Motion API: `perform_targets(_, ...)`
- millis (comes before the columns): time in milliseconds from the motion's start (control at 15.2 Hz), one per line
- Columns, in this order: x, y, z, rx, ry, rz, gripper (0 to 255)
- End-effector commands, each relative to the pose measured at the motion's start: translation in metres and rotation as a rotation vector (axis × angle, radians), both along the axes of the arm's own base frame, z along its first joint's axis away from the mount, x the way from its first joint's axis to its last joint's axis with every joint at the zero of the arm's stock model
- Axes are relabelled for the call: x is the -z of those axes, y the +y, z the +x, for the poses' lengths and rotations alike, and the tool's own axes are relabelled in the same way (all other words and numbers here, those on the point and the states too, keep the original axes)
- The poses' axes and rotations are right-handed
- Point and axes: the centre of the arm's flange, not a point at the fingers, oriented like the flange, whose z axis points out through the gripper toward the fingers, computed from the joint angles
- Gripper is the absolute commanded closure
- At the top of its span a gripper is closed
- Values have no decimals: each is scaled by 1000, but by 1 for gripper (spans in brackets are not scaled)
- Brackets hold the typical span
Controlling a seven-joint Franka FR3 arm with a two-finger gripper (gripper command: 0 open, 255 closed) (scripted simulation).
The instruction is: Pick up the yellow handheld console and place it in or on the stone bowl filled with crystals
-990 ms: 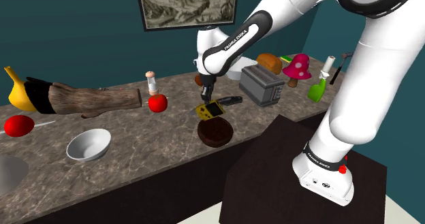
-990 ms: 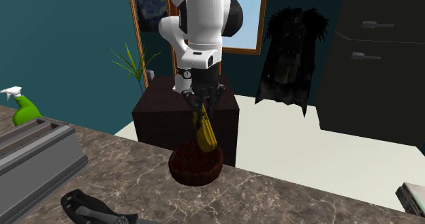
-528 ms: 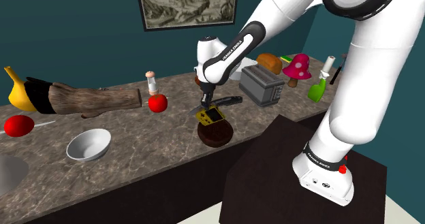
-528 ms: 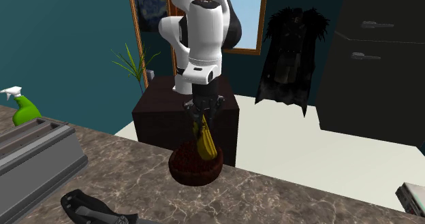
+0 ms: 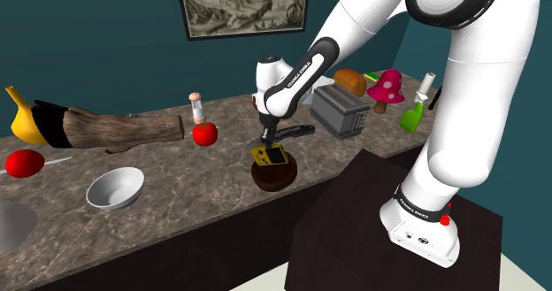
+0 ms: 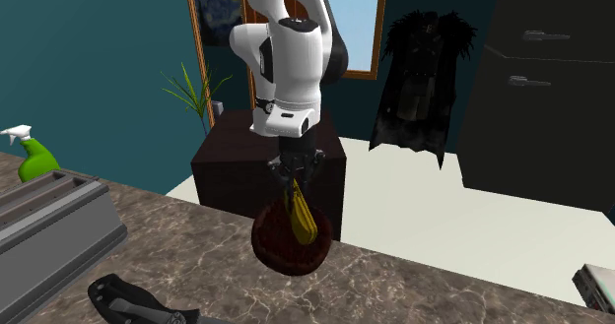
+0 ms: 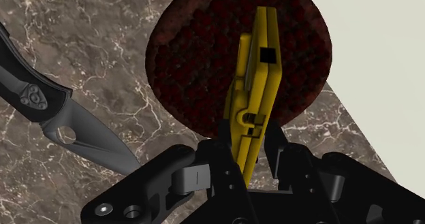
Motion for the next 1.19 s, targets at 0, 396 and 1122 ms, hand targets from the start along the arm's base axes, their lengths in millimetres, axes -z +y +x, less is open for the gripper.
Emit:
perform_targets(0,1,0,0,0,0,0,255)
perform_targets(396,1,0,0,0,0,0,0)
perform_targets(1122,-49,1,0,0,0,0,0)
